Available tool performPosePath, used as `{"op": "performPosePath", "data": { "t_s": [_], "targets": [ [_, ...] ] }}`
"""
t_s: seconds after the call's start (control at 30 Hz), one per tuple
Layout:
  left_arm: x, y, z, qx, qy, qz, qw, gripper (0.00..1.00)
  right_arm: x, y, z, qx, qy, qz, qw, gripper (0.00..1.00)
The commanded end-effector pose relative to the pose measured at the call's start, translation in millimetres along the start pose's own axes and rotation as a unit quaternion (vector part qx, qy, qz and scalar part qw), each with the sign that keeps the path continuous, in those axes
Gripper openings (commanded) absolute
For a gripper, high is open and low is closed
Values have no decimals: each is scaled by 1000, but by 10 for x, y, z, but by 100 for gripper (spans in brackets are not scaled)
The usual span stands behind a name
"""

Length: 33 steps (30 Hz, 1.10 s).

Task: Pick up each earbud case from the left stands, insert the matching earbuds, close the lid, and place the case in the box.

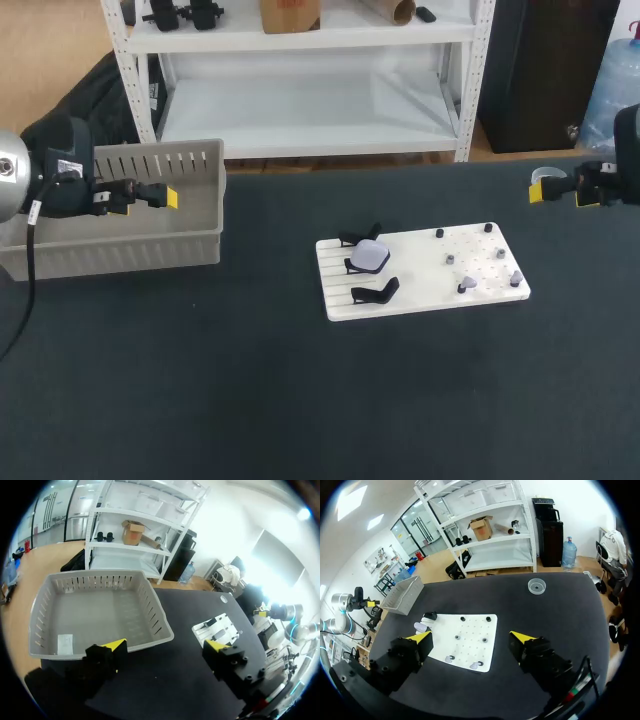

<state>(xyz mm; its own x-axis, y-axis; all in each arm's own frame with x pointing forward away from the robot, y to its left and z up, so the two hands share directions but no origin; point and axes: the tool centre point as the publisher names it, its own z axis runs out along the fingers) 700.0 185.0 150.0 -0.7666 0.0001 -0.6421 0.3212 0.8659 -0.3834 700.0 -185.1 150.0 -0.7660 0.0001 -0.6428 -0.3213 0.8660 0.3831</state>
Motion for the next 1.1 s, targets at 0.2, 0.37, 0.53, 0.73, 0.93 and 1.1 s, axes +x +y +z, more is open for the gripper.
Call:
{"op": "performPosePath", "data": {
  "t_s": [0.2,0.37,0.53,0.73,0.93,1.1],
  "targets": [
    [0,0,0,0,0,0,1000,100,0,0,0,0,0,0,1000,100],
    [0,0,0,0,0,0,1000,100,0,0,0,0,0,0,1000,100],
    [-22,-47,-17,33,-3,45,998,100,0,0,0,0,0,0,1000,100],
    [-14,-207,-121,130,-21,218,967,100,0,0,0,0,0,0,1000,100],
    [81,-425,-164,186,-18,374,908,100,0,0,0,0,0,0,1000,100],
    [144,-610,-154,216,-14,458,862,100,0,0,0,0,0,0,1000,100]
  ]
}}
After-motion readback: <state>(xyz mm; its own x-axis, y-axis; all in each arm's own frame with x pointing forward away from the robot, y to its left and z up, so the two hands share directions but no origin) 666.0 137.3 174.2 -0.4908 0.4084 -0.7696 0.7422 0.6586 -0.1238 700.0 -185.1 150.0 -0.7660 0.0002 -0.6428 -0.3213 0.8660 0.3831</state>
